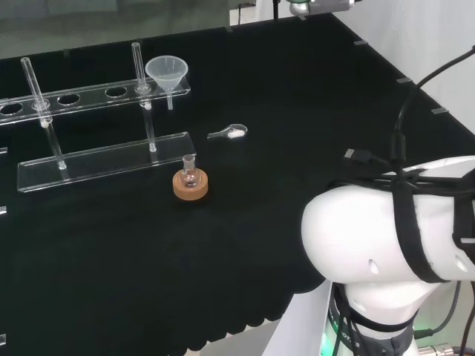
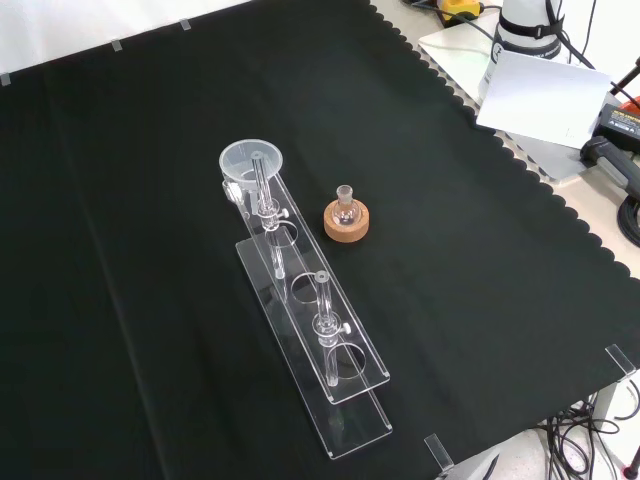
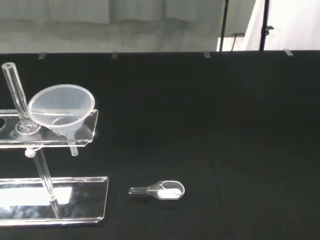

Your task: Pick up the funnel from the transparent funnel stand.

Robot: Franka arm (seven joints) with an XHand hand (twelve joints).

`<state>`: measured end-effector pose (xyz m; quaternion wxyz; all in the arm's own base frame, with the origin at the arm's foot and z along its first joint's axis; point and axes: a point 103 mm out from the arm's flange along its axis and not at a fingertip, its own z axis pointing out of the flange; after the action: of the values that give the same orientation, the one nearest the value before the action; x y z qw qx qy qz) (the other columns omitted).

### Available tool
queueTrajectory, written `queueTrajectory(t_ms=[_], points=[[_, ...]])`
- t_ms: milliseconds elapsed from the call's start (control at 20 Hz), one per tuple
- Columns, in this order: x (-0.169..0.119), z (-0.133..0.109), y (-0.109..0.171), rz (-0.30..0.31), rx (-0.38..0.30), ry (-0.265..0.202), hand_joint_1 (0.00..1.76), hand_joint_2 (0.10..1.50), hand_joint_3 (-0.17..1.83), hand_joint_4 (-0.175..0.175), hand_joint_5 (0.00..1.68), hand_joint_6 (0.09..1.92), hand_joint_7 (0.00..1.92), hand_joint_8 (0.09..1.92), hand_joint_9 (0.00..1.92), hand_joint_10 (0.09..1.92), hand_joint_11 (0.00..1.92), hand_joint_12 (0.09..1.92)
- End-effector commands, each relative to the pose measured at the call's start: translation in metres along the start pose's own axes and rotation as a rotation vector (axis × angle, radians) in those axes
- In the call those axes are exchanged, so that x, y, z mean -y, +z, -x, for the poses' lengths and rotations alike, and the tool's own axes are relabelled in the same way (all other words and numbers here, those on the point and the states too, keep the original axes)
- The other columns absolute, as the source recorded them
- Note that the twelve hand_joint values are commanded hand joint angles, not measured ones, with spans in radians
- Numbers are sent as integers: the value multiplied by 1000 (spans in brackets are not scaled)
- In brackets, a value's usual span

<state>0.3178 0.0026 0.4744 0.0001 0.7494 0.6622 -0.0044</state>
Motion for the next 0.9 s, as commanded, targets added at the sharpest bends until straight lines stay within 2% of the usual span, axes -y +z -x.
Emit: queueTrajectory(t_ms=[50, 350, 900], points=[[-11, -4, 15, -15, 8, 19, 0, 1203, 381, 10, 270, 87, 44, 567, 246, 654, 199, 1327], [-31, -7, 28, -23, 15, 5, 0, 1192, 373, 9, 267, 87, 46, 566, 251, 655, 195, 1330], [-95, 0, 57, -58, 8, -83, 19, 1148, 344, 7, 269, 87, 88, 570, 284, 664, 162, 1361]])
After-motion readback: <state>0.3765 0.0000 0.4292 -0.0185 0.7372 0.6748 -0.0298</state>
